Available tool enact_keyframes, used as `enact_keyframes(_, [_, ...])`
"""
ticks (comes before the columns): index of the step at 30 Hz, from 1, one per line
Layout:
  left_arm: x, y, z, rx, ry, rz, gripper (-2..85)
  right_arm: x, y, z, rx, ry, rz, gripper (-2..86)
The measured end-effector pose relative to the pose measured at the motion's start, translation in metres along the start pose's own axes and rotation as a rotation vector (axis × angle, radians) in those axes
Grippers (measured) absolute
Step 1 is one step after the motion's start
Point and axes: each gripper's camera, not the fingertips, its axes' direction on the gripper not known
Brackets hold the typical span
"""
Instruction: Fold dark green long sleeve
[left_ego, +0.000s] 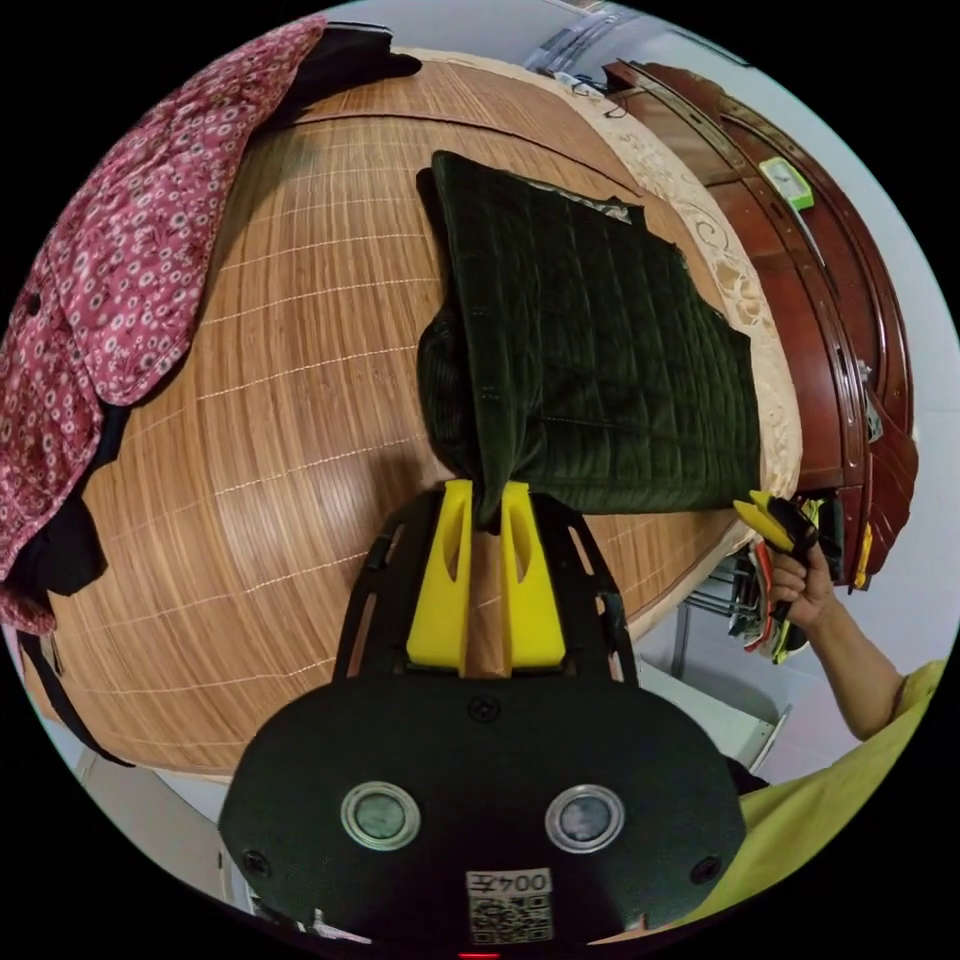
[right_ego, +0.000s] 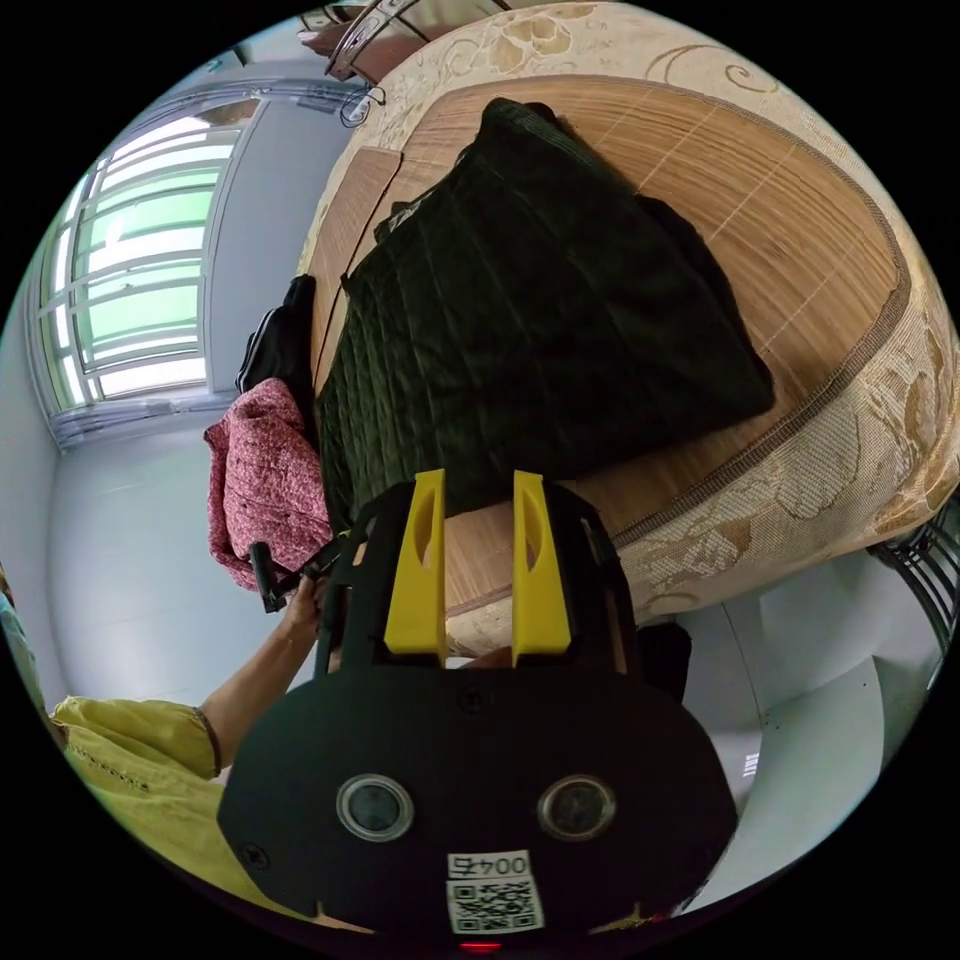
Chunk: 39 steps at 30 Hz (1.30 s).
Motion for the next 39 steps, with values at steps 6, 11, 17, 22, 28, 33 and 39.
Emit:
enact_keyframes(6, [-0.014, 0.024, -0.036, -0.035, -0.102, -0.008, 7.1, -0.043, 0.002, 0.007, -0.031, 0.125, -0.150, 10.6])
enact_keyframes(11, [-0.013, 0.044, -0.092, 0.050, -0.210, -0.075, 8.6, -0.069, -0.012, 0.016, -0.024, 0.209, -0.194, 10.4])
enact_keyframes(17, [0.086, 0.024, -0.121, 0.160, -0.177, 0.213, 8.6, -0.070, -0.033, 0.066, -0.146, 0.482, -0.226, 8.8])
enact_keyframes(22, [0.122, -0.012, -0.070, 0.000, -0.265, 0.303, 8.5, -0.089, -0.035, 0.069, -0.172, 0.509, -0.328, 9.6])
enact_keyframes(28, [0.166, -0.013, -0.082, 0.000, -0.341, 0.447, 8.1, -0.097, -0.034, 0.015, -0.031, 0.495, -0.390, 11.4])
enact_keyframes(33, [0.187, -0.016, -0.101, -0.012, -0.338, 0.406, 8.2, -0.075, -0.058, -0.014, -0.015, 0.500, -0.383, 12.5])
enact_keyframes(39, [0.232, -0.020, -0.157, 0.063, -0.216, 0.384, 10.1, -0.048, -0.111, -0.024, -0.107, 0.494, -0.477, 14.3])
